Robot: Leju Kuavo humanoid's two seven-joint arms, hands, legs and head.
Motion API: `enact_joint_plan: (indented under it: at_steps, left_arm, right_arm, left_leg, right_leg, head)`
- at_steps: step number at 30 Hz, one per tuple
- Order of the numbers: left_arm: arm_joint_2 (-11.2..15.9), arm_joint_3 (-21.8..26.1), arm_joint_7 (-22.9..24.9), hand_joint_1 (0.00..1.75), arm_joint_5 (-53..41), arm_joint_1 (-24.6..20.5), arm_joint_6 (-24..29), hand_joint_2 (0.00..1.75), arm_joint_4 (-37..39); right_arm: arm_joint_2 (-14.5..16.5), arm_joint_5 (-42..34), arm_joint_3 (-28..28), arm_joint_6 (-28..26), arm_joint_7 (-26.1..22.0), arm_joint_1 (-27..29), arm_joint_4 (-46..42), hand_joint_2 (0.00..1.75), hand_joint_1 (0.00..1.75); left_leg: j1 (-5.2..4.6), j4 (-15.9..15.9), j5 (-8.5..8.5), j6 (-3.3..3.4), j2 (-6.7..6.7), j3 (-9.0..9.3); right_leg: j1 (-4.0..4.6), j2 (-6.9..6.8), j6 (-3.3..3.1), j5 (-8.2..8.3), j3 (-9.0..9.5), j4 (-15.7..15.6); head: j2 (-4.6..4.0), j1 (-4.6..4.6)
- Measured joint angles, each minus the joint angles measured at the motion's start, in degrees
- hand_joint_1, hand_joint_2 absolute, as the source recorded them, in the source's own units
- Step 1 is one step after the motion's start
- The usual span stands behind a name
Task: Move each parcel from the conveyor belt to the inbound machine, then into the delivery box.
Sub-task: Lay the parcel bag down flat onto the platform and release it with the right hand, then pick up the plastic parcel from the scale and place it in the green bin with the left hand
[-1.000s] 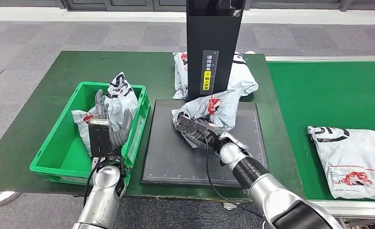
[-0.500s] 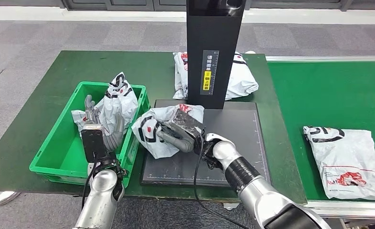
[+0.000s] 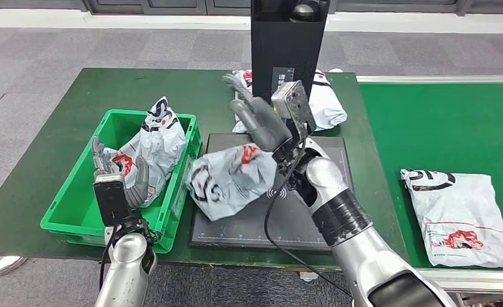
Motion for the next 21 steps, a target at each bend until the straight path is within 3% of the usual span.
enact_joint_plan:
  at_steps: [6, 14, 21]
  left_arm:
    - [0.0, 0.2, 0.6, 0.0, -1.4, -0.1, -0.3, 1.75, -0.5]
    - [-0.1, 0.2, 1.3, 0.0, -1.8, -0.3, -0.4, 1.75, -0.5]
    - [0.0, -1.5, 3.3, 0.0, -8.2, 0.7, -3.3, 1.75, -2.5]
  right_arm:
    - [-2.6, 7.1, -1.9, -4.8, 3.5, -2.2, 5.3, 0.0, 0.0]
    - [-3.3, 14.3, -1.9, -9.5, 5.3, -4.4, 13.1, 0.0, 0.0]
    - [-4.0, 15.2, -1.9, -7.7, -1.3, -1.1, 12.8, 0.0, 0.0]
  left_leg:
    - [-0.02, 0.0, 0.0, 0.0, 0.02, 0.0]
    - [-0.01, 0.0, 0.0, -0.01, 0.01, 0.0]
    - [-0.01, 0.0, 0.0, -0.01, -0.02, -0.01]
  right_leg:
    - [-0.04, 0.04, 0.04, 0.05, -0.02, 0.0]
    - [0.01, 0.04, 0.02, 0.02, -0.03, 0.0]
    - [-0.01, 0.01, 0.02, 0.01, -0.03, 0.0]
  head:
    - [0.0, 0.0]
    - [-0.01, 0.0]
    - [-0.01, 0.0]
